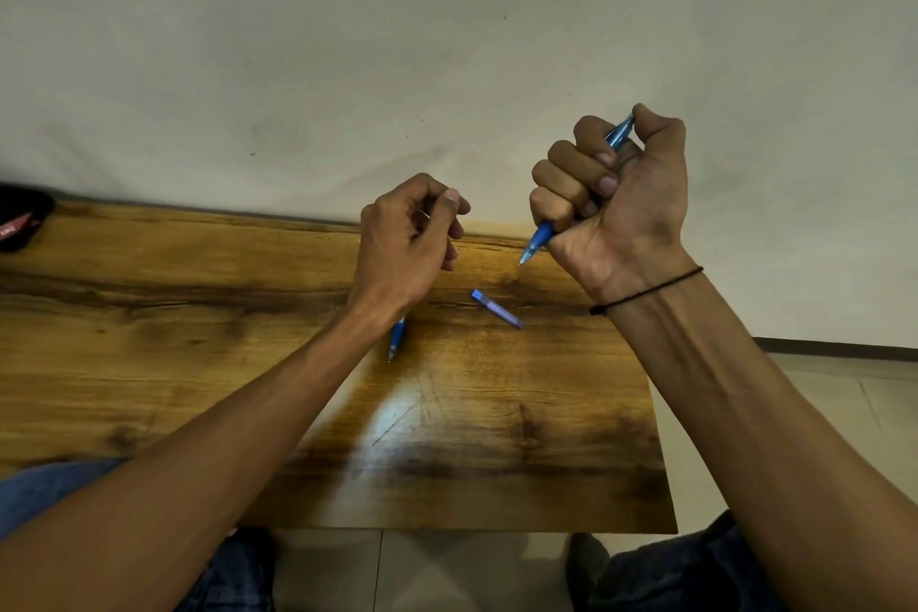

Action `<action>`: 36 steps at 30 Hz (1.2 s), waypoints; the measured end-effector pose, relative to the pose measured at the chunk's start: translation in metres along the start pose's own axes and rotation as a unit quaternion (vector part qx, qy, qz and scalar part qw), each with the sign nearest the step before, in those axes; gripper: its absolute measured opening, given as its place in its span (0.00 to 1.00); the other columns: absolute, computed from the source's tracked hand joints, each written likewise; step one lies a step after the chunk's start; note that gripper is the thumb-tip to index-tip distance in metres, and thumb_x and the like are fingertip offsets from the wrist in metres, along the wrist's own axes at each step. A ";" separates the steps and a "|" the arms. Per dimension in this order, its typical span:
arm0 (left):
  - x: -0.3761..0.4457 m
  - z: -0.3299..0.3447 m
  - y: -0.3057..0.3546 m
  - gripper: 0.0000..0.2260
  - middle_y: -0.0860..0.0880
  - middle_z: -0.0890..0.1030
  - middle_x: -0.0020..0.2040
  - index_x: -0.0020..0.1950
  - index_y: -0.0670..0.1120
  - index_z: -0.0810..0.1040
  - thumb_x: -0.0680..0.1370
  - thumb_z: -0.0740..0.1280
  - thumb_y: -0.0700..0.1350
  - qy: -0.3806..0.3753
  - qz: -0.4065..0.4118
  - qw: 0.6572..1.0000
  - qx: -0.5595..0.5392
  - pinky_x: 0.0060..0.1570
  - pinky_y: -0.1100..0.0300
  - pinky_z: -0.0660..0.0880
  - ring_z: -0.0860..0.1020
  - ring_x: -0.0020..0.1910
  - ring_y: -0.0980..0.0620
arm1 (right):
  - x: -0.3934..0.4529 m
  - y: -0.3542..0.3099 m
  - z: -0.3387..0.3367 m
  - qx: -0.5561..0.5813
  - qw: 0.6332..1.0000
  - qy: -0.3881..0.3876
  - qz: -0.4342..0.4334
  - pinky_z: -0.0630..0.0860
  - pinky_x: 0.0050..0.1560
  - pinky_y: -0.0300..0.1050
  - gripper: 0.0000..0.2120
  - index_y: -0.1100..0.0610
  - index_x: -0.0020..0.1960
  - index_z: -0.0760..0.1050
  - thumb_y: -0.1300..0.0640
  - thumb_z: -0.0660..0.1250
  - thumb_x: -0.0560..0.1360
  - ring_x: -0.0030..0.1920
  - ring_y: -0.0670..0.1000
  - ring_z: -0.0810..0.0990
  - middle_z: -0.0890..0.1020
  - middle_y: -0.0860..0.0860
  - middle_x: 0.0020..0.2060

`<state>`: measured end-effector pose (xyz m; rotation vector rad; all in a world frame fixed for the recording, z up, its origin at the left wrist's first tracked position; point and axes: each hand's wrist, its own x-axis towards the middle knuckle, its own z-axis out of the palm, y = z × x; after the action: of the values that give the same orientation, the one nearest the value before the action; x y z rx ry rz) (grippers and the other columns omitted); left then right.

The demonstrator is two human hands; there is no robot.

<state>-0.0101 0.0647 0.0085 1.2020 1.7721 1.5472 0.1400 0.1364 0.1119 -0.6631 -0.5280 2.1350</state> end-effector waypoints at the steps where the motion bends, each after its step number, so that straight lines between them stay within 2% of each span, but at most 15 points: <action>1: 0.000 0.000 0.000 0.09 0.47 0.83 0.38 0.52 0.44 0.83 0.86 0.64 0.44 -0.001 0.001 1.000 0.000 0.31 0.62 0.80 0.83 0.31 0.52 | 0.000 0.000 0.000 0.001 1.000 0.000 0.000 0.49 0.25 0.38 0.24 0.54 0.31 0.57 0.44 0.50 0.82 0.26 0.46 0.48 0.57 0.46 0.20; 5: 0.000 0.001 -0.001 0.09 0.47 0.84 0.38 0.52 0.44 0.83 0.86 0.65 0.44 0.001 -0.005 1.000 -0.003 0.32 0.59 0.81 0.83 0.31 0.51 | 0.000 0.000 0.000 0.004 1.000 0.007 -0.001 0.50 0.24 0.38 0.24 0.54 0.30 0.57 0.43 0.50 0.82 0.26 0.46 0.48 0.57 0.46 0.20; 23: 0.001 -0.001 -0.001 0.10 0.46 0.83 0.38 0.52 0.42 0.83 0.86 0.64 0.44 0.000 -0.004 1.000 -0.002 0.32 0.59 0.81 0.82 0.31 0.51 | 0.002 0.001 0.000 0.017 1.000 0.015 -0.010 0.50 0.23 0.38 0.23 0.53 0.31 0.56 0.44 0.50 0.82 0.26 0.46 0.48 0.57 0.45 0.20; 36: 0.002 -0.002 0.003 0.10 0.47 0.83 0.37 0.50 0.44 0.83 0.86 0.65 0.44 0.004 -0.005 1.000 -0.017 0.31 0.60 0.80 0.82 0.31 0.52 | 0.007 -0.005 -0.009 0.125 0.987 0.087 -0.057 0.53 0.20 0.37 0.26 0.54 0.28 0.59 0.43 0.53 0.82 0.20 0.46 0.54 0.58 0.46 0.20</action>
<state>-0.0117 0.0649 0.0118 1.1713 1.7477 1.5726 0.1449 0.1461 0.1063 -0.6520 -0.1931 1.9709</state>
